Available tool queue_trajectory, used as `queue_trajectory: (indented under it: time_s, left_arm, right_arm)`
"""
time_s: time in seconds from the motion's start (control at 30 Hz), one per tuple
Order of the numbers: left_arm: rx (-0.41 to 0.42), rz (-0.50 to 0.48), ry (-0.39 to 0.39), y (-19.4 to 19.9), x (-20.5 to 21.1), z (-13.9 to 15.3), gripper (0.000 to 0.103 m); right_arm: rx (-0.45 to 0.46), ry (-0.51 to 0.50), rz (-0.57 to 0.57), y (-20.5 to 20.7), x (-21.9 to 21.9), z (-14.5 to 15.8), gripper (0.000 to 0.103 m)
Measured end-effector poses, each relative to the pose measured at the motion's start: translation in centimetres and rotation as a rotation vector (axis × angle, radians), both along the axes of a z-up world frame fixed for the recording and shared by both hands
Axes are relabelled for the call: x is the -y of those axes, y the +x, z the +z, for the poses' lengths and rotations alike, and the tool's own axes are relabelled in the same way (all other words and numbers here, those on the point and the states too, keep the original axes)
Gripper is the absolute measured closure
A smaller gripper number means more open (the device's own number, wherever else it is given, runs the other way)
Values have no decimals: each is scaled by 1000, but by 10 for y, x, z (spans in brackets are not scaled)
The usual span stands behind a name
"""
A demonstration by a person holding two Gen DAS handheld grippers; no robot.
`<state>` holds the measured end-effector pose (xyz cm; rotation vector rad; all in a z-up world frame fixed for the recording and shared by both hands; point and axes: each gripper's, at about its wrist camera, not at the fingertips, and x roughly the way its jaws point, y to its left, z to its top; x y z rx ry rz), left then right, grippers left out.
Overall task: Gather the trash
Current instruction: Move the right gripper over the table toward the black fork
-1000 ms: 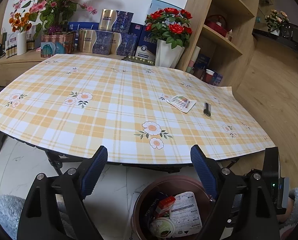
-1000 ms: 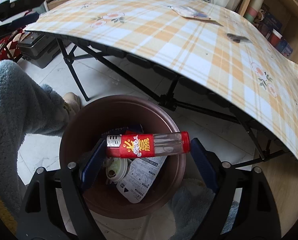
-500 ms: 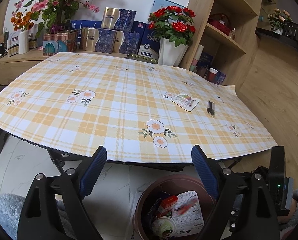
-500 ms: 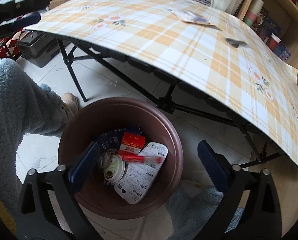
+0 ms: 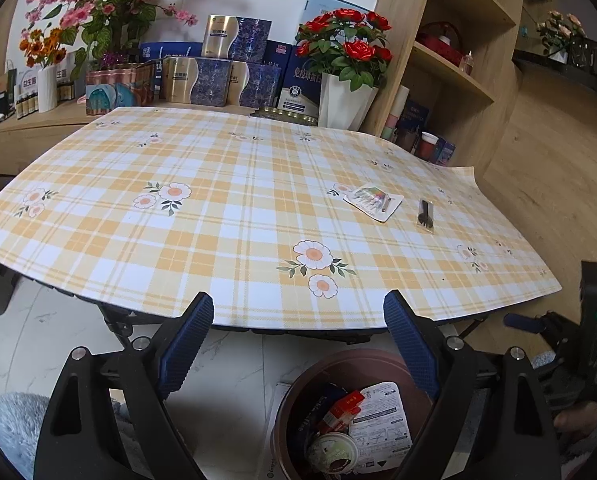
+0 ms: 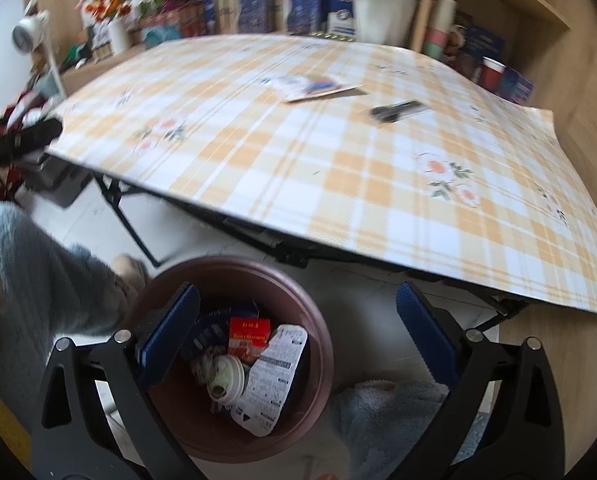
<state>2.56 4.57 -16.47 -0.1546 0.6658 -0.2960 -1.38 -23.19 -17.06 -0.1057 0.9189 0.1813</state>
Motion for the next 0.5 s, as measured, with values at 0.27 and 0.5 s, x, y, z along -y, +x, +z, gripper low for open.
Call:
queue_trajectory:
  time_s: [0.27, 0.5]
  left_arm:
    - [3, -15, 35, 11, 9, 9, 18]
    - [13, -57, 53, 32, 21, 26, 18]
  right_arm:
    - [55, 25, -80, 11, 31, 23, 6]
    - [104, 27, -155, 28, 63, 43, 6]
